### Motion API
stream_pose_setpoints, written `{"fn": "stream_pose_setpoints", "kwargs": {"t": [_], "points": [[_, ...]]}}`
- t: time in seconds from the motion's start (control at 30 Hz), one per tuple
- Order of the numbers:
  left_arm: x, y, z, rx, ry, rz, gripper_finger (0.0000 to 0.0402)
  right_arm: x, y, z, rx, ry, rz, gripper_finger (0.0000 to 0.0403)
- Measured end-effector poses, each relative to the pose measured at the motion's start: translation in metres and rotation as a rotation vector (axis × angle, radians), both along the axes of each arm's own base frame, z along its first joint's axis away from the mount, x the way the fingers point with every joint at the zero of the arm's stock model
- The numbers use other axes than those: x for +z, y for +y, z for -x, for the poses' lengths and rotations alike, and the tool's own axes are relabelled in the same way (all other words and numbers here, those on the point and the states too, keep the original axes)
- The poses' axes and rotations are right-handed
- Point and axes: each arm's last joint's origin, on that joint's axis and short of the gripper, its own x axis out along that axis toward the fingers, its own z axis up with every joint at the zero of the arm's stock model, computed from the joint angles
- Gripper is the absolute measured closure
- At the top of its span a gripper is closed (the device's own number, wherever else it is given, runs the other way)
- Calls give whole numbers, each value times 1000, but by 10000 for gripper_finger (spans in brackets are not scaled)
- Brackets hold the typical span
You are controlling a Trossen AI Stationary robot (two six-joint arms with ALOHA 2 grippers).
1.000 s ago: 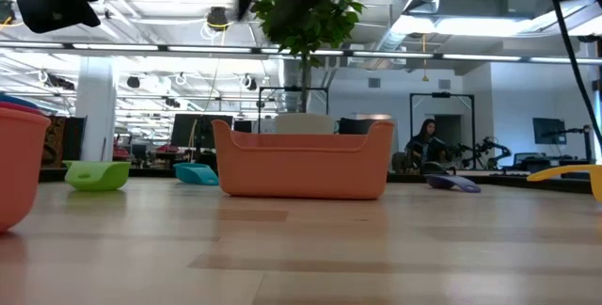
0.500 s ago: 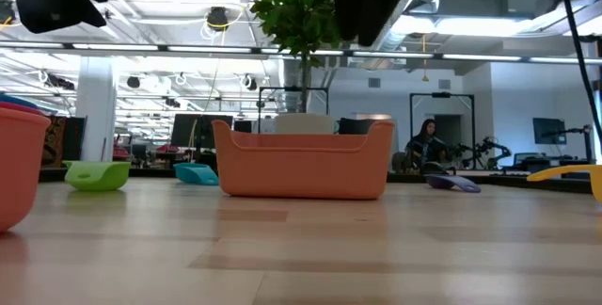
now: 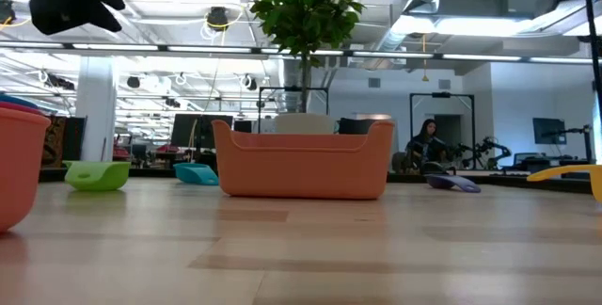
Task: Nest measuring cups in basket
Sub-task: Stack the yellow measuring cup on top of the blue measuring cup
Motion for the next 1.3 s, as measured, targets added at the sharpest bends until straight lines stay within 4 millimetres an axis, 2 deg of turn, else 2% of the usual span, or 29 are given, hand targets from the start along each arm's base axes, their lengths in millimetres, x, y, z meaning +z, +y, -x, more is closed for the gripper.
{"fn": "stream_pose_setpoints", "kwargs": {"t": [0.2,0.3,0.4,0.53,0.8,1.0,1.13,1.3], "points": [[-5,2,-9,-21,50,-25,265,51,-17,29,-57,-120,102,313],[-5,5,-10,-19,57,-16,265,68,-29,44,-107,-138,161,319],[-4,6,-10,-9,51,-16,265,72,-43,56,-106,-135,183,325],[-3,5,-11,-10,35,-8,265,48,-64,76,-200,-68,195,335],[-3,3,-11,-22,35,-4,265,2,-86,119,-324,-347,-93,367],[-3,4,-11,-7,30,-12,265,-24,-98,156,-488,-334,-202,384],[-3,5,-11,37,14,-7,265,-32,-106,179,-553,-206,-220,354],[-2,7,-11,111,-16,-7,265,-34,-115,201,-579,-26,-198,267]]}}
